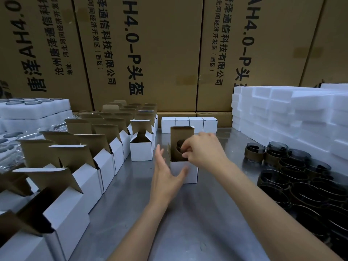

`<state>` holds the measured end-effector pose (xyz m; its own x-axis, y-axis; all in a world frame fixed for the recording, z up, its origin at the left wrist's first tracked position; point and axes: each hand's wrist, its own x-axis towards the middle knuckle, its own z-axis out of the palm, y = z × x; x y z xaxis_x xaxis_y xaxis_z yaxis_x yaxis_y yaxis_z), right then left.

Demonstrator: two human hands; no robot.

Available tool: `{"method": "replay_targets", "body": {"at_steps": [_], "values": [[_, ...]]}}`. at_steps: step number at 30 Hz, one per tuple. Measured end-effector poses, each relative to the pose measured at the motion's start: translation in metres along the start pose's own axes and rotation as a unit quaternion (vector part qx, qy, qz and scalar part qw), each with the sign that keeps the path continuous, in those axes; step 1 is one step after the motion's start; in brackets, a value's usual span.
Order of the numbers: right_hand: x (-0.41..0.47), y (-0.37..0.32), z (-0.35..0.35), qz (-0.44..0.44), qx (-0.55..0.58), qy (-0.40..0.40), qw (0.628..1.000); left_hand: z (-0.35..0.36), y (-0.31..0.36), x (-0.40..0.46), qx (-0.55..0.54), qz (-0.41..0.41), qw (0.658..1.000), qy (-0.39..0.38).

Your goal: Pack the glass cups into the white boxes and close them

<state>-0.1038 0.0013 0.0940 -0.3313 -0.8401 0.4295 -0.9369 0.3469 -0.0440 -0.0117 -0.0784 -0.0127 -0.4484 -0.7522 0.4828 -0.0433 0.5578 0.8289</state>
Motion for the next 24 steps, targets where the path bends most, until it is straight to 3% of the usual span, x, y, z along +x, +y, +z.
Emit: {"method": "replay_targets", "body": {"at_steps": [6, 7, 9, 11, 12, 15, 20, 24], "values": [[-0.001, 0.007, 0.023, -0.023, 0.025, -0.079, 0.996, 0.002, -0.001, 0.002, 0.011, -0.001, 1.000, 0.000], [-0.003, 0.010, 0.026, -0.033, 0.050, -0.048, 0.997, 0.002, -0.001, 0.002, 0.012, 0.000, 1.000, -0.001], [-0.009, 0.015, 0.032, -0.024, 0.149, 0.089, 0.984, 0.001, 0.000, 0.002, 0.004, -0.002, 1.000, -0.002], [-0.019, 0.018, 0.038, 0.058, 0.308, 0.198, 0.929, 0.000, 0.005, 0.002, -0.041, -0.022, 0.999, 0.006], [-0.024, 0.020, 0.041, 0.110, 0.387, 0.206, 0.892, -0.001, 0.007, 0.003, -0.071, -0.034, 0.997, 0.016], [-0.036, 0.024, 0.055, 0.200, 0.543, 0.133, 0.804, -0.006, 0.011, 0.005, -0.120, -0.057, 0.990, 0.049], [-0.046, 0.014, 0.069, 0.133, 0.565, 0.104, 0.807, -0.007, 0.016, 0.002, -0.112, -0.037, 0.992, 0.034], [-0.044, 0.008, 0.070, 0.144, 0.540, 0.093, 0.824, -0.007, 0.014, 0.004, -0.098, -0.031, 0.994, 0.047]]}}
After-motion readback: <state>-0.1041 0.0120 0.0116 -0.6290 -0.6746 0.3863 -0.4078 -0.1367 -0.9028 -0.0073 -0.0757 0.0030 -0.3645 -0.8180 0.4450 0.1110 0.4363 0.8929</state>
